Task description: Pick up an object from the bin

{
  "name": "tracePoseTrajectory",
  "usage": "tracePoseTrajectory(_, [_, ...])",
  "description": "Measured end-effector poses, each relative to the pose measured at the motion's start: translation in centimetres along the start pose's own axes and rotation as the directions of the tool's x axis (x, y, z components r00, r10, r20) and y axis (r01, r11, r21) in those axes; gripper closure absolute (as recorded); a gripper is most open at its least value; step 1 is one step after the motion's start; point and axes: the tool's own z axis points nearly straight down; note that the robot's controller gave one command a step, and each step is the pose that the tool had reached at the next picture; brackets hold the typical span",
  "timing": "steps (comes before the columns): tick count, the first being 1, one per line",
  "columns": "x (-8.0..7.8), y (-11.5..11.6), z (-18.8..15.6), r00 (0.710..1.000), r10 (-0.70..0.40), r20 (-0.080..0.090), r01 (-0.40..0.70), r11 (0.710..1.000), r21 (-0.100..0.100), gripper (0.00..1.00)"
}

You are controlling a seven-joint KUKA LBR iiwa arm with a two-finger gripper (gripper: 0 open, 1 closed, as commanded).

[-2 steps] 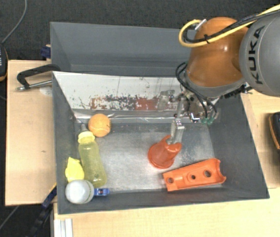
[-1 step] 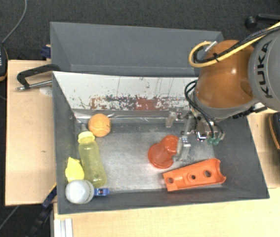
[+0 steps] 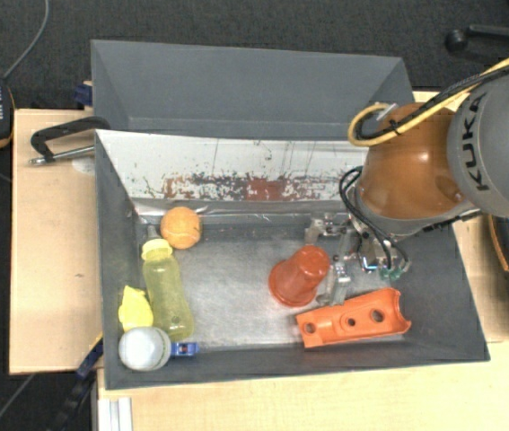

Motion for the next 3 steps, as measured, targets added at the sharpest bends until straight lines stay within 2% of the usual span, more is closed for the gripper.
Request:
tracePoseTrajectory(1, [-0.8,1.7,4.4,0.978,-0.210,-0.010,0.210,0.978,-0.003,0.00])
tracePoseTrajectory(2, [-2.4,2.7,4.6,0.966,-0.258,0.000,0.258,0.966,0.005,0.00])
tracePoseTrajectory(3, [-2.6,2.9,4.5,0.966,-0.257,0.006,0.257,0.966,0.003,1.00])
